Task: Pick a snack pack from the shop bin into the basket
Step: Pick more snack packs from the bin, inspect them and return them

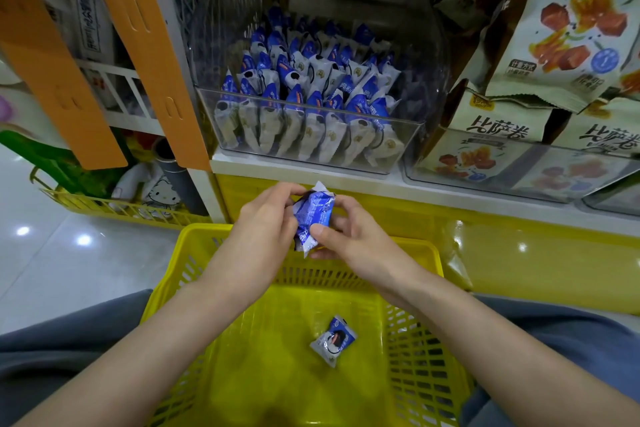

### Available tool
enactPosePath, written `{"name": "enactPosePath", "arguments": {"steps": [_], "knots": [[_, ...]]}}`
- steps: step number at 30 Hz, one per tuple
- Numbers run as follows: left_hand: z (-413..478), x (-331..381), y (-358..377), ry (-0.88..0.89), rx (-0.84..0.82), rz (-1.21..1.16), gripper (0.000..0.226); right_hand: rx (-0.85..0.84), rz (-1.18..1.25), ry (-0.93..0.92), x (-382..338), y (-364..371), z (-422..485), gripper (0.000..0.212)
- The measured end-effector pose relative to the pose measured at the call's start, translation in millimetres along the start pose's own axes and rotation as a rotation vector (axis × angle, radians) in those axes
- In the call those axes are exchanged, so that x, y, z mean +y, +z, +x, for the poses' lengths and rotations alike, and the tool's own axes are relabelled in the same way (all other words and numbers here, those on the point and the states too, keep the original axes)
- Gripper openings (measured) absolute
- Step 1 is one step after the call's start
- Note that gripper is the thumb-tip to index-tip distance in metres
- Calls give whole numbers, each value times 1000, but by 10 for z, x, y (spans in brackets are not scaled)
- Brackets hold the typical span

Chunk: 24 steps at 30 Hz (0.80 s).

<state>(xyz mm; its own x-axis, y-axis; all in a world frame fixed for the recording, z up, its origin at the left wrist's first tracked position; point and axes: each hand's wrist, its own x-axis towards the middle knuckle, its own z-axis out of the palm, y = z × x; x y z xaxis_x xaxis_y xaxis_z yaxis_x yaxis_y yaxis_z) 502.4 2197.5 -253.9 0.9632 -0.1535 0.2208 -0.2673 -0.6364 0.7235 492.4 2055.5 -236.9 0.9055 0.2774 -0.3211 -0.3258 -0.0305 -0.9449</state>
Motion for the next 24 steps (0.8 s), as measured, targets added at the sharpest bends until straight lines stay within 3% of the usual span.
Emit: {"name": "enactPosePath", "arguments": {"steps": [6, 14, 21, 24], "knots": [[-24, 34, -65, 76, -26, 168, 18, -74, -128, -18, 39, 14, -10, 41], [-27, 89, -93, 28, -118, 323, 24, -88, -267, -49, 82, 38, -12, 46], [-9, 12, -27, -24, 20, 97, 16, -76, -312, -87, 94, 28, 5, 45], [-35, 5, 18, -3, 1, 41, 12, -18, -262, -90, 92, 6, 32, 41]]}}
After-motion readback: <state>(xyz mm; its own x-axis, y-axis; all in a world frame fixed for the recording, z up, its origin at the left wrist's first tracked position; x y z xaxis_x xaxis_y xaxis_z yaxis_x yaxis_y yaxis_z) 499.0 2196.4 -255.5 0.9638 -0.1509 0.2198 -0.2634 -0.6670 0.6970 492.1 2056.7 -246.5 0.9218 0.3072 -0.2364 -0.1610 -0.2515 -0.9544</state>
